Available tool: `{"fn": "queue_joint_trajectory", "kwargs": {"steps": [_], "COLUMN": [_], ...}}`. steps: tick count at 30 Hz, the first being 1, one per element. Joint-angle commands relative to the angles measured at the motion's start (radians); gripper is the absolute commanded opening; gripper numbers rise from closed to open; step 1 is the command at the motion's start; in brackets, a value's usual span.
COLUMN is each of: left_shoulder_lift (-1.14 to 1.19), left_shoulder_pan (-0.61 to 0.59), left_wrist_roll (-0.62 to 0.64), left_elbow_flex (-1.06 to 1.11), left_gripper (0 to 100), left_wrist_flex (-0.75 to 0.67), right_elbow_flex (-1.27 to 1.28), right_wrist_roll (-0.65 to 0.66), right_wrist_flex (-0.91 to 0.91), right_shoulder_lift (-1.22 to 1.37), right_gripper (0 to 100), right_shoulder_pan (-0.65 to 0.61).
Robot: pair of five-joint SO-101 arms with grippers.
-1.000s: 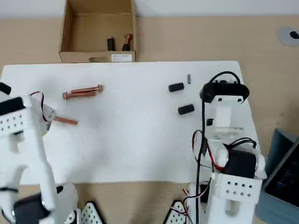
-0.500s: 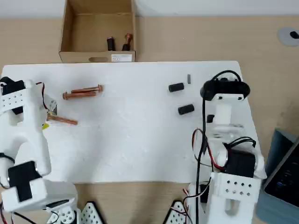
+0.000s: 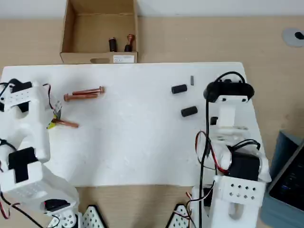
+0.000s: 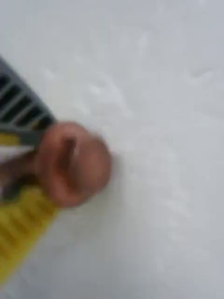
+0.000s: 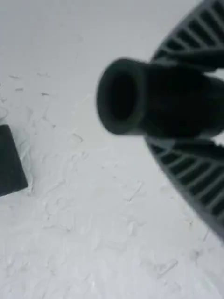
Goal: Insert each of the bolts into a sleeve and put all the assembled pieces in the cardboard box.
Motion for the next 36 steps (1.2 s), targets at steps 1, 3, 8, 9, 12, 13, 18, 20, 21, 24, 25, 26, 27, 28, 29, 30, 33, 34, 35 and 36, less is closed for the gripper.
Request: {"fn": "queue_joint_trajectory", "kwargs": {"steps": [1, 3, 8, 9, 12, 13, 18, 20, 21, 24, 25, 26, 27, 28, 29, 30, 33, 34, 35, 36], "left_shoulder_lift": [0.027, 0.027, 0.002, -0.019, -0.104, -0.142, -0.386, -0.501, -0.558, -0.725, -0.780, -0.832, -0.886, -0.937, -0.987, -1.036, -1.187, -1.237, -1.285, -1.333], "left_shoulder_pan": [-0.011, -0.011, -0.003, 0.003, 0.037, 0.052, 0.147, 0.184, 0.203, 0.264, 0.282, 0.299, 0.315, 0.330, 0.342, 0.353, 0.399, 0.413, 0.427, 0.437], "left_wrist_roll": [-0.003, -0.003, -0.008, -0.008, -0.011, -0.014, -0.091, -0.117, -0.135, -0.192, -0.209, -0.222, -0.236, -0.245, -0.252, -0.253, -0.253, -0.253, -0.253, -0.253], "left_elbow_flex": [-0.008, -0.006, -0.014, -0.014, -0.012, -0.014, -0.009, -0.005, -0.003, 0.041, 0.064, 0.094, 0.123, 0.152, 0.184, 0.216, 0.327, 0.362, 0.391, 0.420], "left_gripper": [0, 0, 0, 0, 0, 0, 0, 0, 0, 0, 0, 0, 0, 0, 0, 0, 0, 0, 0, 0], "left_wrist_flex": [-0.002, 0.000, 0.031, 0.043, 0.091, 0.107, 0.149, 0.149, 0.149, 0.147, 0.146, 0.143, 0.141, 0.141, 0.141, 0.141, 0.141, 0.140, 0.140, 0.130], "right_elbow_flex": [0.001, 0.001, -0.008, -0.015, -0.044, -0.054, -0.120, -0.159, -0.176, -0.208, -0.209, -0.209, -0.209, -0.209, -0.216, -0.219, -0.200, -0.174, -0.143, -0.108], "right_wrist_roll": [-0.008, -0.008, -0.034, -0.034, -0.031, -0.029, -0.026, -0.018, -0.003, 0.008, 0.012, 0.018, 0.021, 0.023, 0.023, 0.023, 0.035, 0.054, 0.069, 0.080], "right_wrist_flex": [-0.020, -0.018, -0.018, -0.014, -0.011, -0.011, -0.011, 0.003, 0.015, 0.037, 0.038, 0.038, 0.038, 0.038, 0.038, 0.038, 0.038, 0.034, 0.032, 0.032], "right_shoulder_lift": [-0.019, -0.021, -0.024, -0.024, -0.025, -0.025, -0.025, -0.025, -0.025, -0.025, -0.025, -0.025, -0.025, -0.027, -0.031, -0.045, -0.137, -0.171, -0.206, -0.239], "right_gripper": [0.9, 0.9, 0.9, 0.9, 0.9, 0.9, 0.9, 0.9, 0.9, 0.9, 0.9, 0.9, 0.9, 0.9, 0.9, 0.9, 0.9, 0.9, 0.9, 0.9], "right_shoulder_pan": [-0.012, -0.022, -0.041, -0.041, -0.038, -0.036, -0.039, -0.038, -0.038, -0.035, -0.035, -0.035, -0.035, -0.035, -0.035, -0.036, -0.041, -0.042, -0.053, -0.065]}}
